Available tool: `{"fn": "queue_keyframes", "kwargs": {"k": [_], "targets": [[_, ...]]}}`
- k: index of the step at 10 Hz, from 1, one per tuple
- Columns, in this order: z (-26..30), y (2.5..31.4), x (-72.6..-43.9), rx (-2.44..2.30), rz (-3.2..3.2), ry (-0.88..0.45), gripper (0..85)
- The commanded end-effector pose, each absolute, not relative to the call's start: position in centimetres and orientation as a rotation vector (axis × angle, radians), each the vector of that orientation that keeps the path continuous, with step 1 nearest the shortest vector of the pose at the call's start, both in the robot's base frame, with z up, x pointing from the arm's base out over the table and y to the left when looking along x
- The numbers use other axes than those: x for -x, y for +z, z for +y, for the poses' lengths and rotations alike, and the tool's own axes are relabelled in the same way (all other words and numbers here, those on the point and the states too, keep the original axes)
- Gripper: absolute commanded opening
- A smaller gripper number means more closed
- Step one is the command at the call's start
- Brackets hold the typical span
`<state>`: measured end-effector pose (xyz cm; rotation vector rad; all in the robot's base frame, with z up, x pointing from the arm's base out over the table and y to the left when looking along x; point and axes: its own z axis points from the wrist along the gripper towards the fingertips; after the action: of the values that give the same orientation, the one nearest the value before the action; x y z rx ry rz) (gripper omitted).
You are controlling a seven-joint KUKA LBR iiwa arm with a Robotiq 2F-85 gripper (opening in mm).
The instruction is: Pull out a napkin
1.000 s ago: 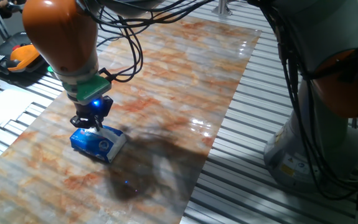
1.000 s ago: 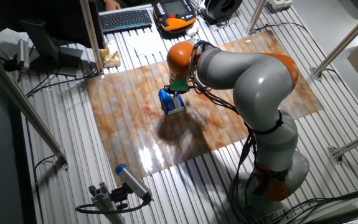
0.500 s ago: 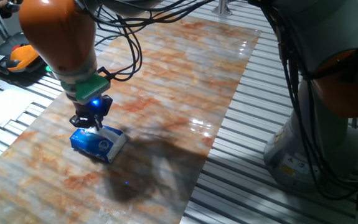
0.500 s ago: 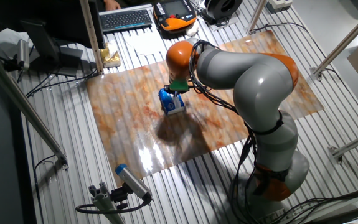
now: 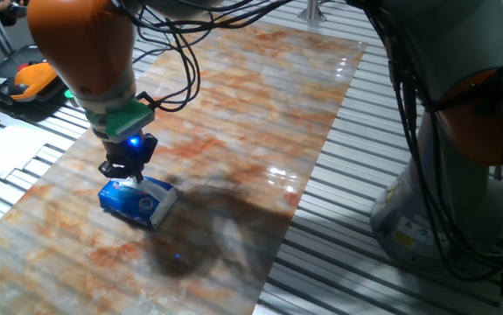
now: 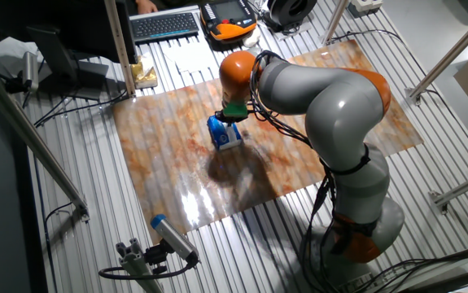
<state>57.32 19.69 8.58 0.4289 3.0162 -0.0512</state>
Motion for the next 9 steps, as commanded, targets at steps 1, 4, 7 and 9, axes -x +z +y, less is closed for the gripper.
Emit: {"fn": "queue_keyframes", "kwargs": {"k": [1,4,7,9], "targets": [[19.7,8.6,-57.3,-0.420,3.015,-0.055,0.0],[19.7,9.3,-57.2,-0.407,3.020,-0.016,0.0],[19.7,10.0,-57.0,-0.417,3.015,0.004,0.0],[19.7,10.5,-57.0,-0.410,3.013,-0.001,0.0]]}}
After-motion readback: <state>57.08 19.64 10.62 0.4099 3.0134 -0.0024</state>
